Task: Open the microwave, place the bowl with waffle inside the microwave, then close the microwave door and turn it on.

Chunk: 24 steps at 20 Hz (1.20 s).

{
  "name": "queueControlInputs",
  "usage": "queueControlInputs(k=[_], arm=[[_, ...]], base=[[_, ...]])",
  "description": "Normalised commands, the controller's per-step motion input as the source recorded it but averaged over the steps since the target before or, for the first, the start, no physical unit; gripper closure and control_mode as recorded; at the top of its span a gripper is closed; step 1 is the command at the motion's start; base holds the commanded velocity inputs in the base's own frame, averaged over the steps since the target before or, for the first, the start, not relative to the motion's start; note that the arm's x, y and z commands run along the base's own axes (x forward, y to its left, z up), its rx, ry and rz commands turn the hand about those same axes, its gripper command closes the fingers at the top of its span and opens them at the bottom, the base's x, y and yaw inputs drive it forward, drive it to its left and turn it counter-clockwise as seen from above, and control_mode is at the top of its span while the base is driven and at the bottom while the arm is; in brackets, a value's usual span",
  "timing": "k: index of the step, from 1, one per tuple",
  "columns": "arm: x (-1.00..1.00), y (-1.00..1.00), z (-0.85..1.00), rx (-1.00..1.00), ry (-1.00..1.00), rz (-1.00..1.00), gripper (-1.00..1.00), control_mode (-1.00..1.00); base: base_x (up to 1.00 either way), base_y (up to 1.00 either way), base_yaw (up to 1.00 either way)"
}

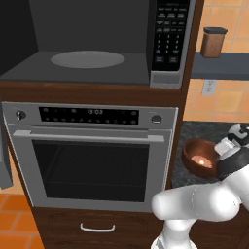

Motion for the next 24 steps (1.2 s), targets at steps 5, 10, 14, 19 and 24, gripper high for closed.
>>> queueControlInputs(k=[5,10,14,19,24], arm=[[-0.03,0.01,-0.01,0.0,0.01,0.0,1.0,-1.0],[-0.69,0.0,0.39,0.15,-0.11,-0.03,1.0,-1.0],[-0.59,0.0,0.79,0.15,-0.19,-0.15,1.0,-1.0],[-0.64,0.0,0.34,0.08,-0.17,-0.17,1.0,-1.0],[-0.64,0.03,0.57,0.01,-0.17,-0.03,1.0,-1.0]], base=[[0.0,0.0,0.0],[0.0,0.0,0.0],[0.0,0.0,0.0],[0.0,0.0,0.0],[0.0,0.0,0.0]])
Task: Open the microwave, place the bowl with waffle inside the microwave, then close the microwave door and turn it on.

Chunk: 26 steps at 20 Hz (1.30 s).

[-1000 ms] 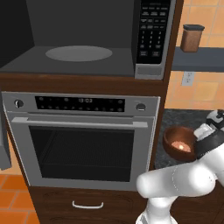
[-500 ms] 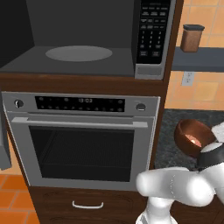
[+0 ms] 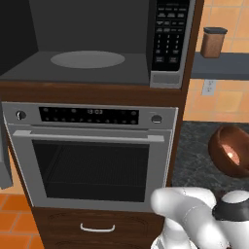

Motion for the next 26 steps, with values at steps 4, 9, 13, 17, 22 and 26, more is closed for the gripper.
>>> queueControlInputs(k=[4,9,13,17,22,26], arm=[[-0.58,0.2,0.33,-0.02,-0.05,-0.06,1.0,-1.0],[-0.57,0.03,0.38,-0.09,0.0,-0.07,1.0,-1.0],[-0.45,0.13,0.64,-0.15,0.0,-0.05,1.0,-1.0],[-0.25,0.18,0.45,-0.1,0.0,-0.05,1.0,-1.0],[-0.15,0.26,0.23,0.0,-0.04,-0.02,1.0,-1.0],[-0.25,0.58,0.71,0.0,-0.15,-0.03,1.0,-1.0]], base=[[0.0,0.0,0.0],[0.0,0.0,0.0],[0.0,0.0,0.0],[0.0,0.0,0.0],[0.0,0.0,0.0],[0.0,0.0,0.0]])
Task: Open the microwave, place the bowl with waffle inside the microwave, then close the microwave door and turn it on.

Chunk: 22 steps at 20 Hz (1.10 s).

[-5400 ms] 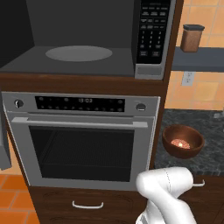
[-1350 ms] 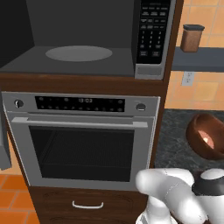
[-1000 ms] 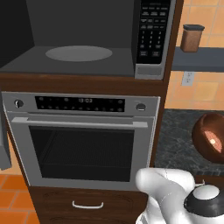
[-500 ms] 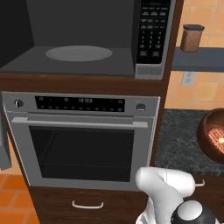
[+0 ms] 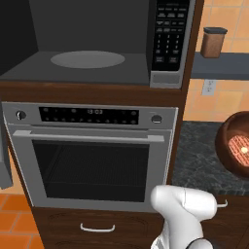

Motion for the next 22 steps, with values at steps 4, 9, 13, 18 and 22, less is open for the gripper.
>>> queueControlInputs(k=[4,9,13,18,22], arm=[[-0.46,0.6,0.78,0.0,-0.13,-0.03,1.0,-1.0],[-0.73,0.44,0.7,-0.01,-0.02,-0.01,1.0,-1.0],[-0.77,0.56,0.55,-0.04,0.05,0.0,1.0,-1.0],[-0.63,0.68,0.61,-0.05,0.07,0.0,1.0,-1.0],[-0.3,0.76,0.71,-0.06,0.06,-0.03,1.0,-1.0]], base=[[0.0,0.0,0.0],[0.0,0.0,0.0],[0.0,0.0,0.0],[0.0,0.0,0.0],[0.0,0.0,0.0]])
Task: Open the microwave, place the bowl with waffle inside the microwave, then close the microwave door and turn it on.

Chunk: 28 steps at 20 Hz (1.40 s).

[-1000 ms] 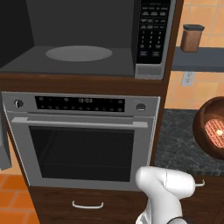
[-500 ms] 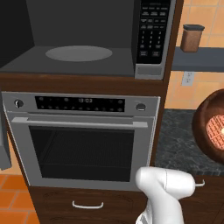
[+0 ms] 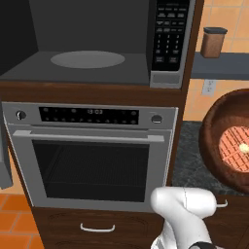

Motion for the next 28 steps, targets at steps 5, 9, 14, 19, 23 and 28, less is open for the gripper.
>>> queueControlInputs(k=[5,9,14,19,23,28], arm=[[0.02,0.95,0.58,-0.1,0.09,-0.1,1.0,-1.0],[0.16,0.77,0.09,-0.08,0.08,-0.11,1.0,-1.0],[0.19,0.39,-0.06,0.04,0.02,-0.01,1.0,-1.0],[0.4,0.83,0.01,0.03,0.04,-0.06,1.0,-1.0],[0.54,0.71,0.11,0.08,0.0,-0.09,1.0,-1.0],[0.55,0.38,0.19,0.23,-0.11,-0.07,1.0,-1.0]], base=[[0.0,0.0,0.0],[0.0,0.0,0.0],[0.0,0.0,0.0],[0.0,0.0,0.0],[0.0,0.0,0.0],[0.0,0.0,0.0]])
